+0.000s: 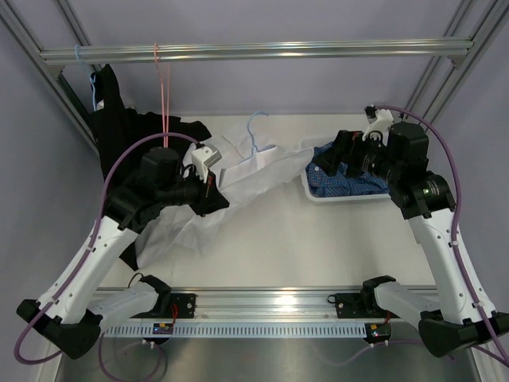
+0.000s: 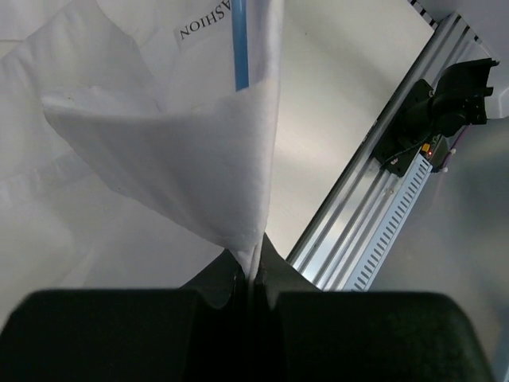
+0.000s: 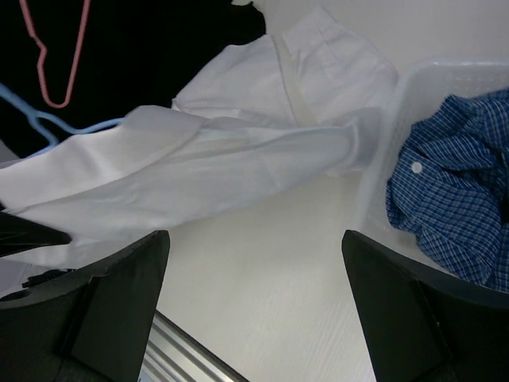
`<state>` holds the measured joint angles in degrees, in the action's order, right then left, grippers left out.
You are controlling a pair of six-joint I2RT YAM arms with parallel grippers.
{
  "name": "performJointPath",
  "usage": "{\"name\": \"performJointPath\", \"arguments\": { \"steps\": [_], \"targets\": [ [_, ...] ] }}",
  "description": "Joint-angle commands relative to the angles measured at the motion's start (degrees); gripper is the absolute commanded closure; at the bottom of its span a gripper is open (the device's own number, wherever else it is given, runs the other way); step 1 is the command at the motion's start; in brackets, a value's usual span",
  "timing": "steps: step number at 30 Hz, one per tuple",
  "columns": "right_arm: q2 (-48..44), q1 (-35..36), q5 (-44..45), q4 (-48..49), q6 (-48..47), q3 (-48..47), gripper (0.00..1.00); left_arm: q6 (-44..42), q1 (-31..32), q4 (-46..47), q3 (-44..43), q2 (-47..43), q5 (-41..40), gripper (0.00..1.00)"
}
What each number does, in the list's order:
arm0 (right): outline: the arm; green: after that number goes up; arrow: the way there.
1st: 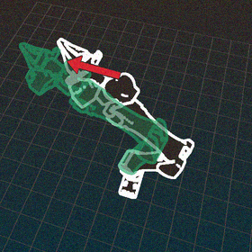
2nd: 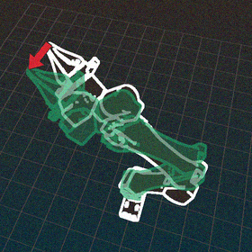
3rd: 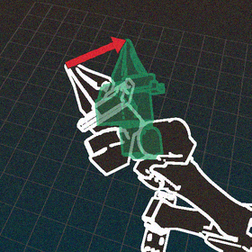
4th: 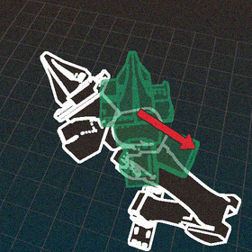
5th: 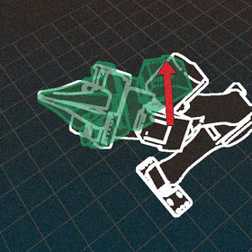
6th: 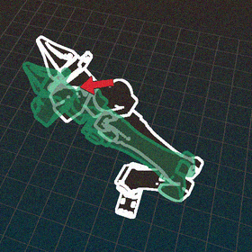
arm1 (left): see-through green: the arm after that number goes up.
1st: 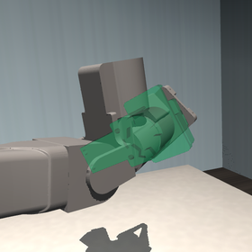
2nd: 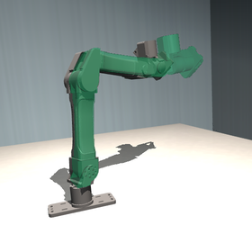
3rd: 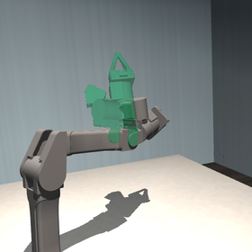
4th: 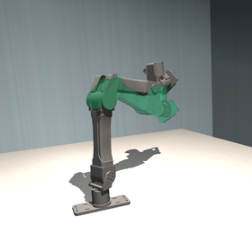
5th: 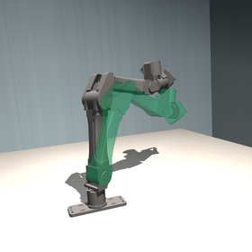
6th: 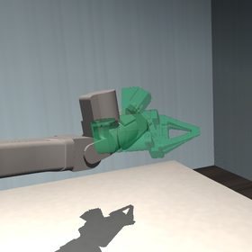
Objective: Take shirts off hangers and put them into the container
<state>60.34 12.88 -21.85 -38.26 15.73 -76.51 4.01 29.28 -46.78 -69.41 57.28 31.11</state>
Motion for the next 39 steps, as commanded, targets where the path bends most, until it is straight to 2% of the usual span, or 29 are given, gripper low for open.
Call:
{"name": "performJointPath", "arguments": {
  "steps": [1,5,12,17,29,32,36,37,39],
  "targets": [
    [-0.2,4.5,3.2,3.6,-1.3,-4.6,0.01,4.1,3.0,10.6,-1.5,0.3,-3.5,1.0],
    [2.5,12.8,5.8,6.7,-1.7,-8.9,0.03,6.7,6.0,15.1,-0.5,1.1,-7.1,1.0],
    [10.6,20.4,9.4,8.8,-4.1,-15.8,0.04,8.4,10.1,18.6,-0.6,3.5,-11.0,1.0],
    [15.4,22.4,10.6,9.8,-5.9,-21.1,0.11,8.0,11.8,18.7,-0.7,4.7,-12.7,1.0],
    [22.8,24.1,10.5,10.0,-7.6,-24.9,0.35,7.6,12.1,18.7,-2.0,6.1,-12.3,1.0],
    [23.5,24.6,11.0,10.0,-8.3,-25.8,0.46,7.6,12.1,18.1,-1.9,6.5,-12.2,1.0],
    [24.0,24.9,11.0,9.9,-8.8,-25.8,0.67,7.8,12.1,18.3,-1.9,6.5,-12.3,1.0],
    [24.0,24.9,11.0,9.8,-9.0,-25.4,0.77,7.8,12.1,18.3,-1.9,6.6,-12.3,1.0],
    [24.0,25.0,11.3,9.7,-9.5,-25.0,0.86,7.8,12.1,18.1,-1.9,6.4,-12.5,1.0]
  ]
}}
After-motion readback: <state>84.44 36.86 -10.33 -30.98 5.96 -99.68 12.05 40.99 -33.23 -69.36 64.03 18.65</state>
